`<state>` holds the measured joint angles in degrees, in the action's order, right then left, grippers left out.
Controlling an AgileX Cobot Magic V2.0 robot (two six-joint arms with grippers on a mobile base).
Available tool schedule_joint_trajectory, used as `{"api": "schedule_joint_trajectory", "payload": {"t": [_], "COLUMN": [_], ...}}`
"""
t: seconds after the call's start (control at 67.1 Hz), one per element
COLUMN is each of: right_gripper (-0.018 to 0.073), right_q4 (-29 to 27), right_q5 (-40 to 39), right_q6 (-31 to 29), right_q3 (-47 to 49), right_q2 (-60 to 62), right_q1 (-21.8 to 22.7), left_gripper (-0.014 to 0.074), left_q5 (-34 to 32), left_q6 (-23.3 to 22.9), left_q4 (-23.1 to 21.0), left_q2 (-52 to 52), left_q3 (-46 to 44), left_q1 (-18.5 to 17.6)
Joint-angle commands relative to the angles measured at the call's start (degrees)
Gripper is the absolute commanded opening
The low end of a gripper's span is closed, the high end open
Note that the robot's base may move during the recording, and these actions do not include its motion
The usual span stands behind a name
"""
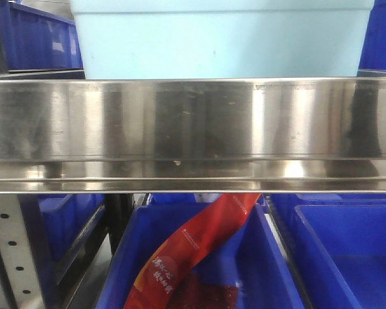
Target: Move two blue bins to right shelf middle
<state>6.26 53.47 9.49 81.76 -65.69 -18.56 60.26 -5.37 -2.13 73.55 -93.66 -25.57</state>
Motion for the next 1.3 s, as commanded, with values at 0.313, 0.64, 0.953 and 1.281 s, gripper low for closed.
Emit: {"api": "schedule_joint_trajectory", "payload": {"t": [0.313, 0.64, 0.953, 1.281], "right_gripper": [-0.0158, -0.0158, -0.0162, -0.0162], "right_q4": [3.7, 3.7, 3.7, 3.7], "right_q5": [-16.5, -26.1, -34.5, -36.0], "right_q6": [2.2, 2.0, 2.0, 2.0], "right_q3": [-25.4, -44.5, -57.2, -59.6], "right_q2": [15.0, 30.5, 45.9, 50.7], "right_q1": [0.2, 0.2, 0.2, 0.2], "left_gripper": [-0.0111, -0.0111, -0.0111, -0.0111], "left_q5": [-17.6, -39.0, -52.8, -56.5], "left_q6": [-4.3, -4.3, -4.3, -4.3], "left_q4": [7.3, 7.5, 7.5, 7.5], "left_q2": [-17.2, -36.7, -52.2, -54.6], "left_q3": [23.2, 50.6, 67.9, 71.3], "left_q1": [0.2, 0.2, 0.2, 0.2]}}
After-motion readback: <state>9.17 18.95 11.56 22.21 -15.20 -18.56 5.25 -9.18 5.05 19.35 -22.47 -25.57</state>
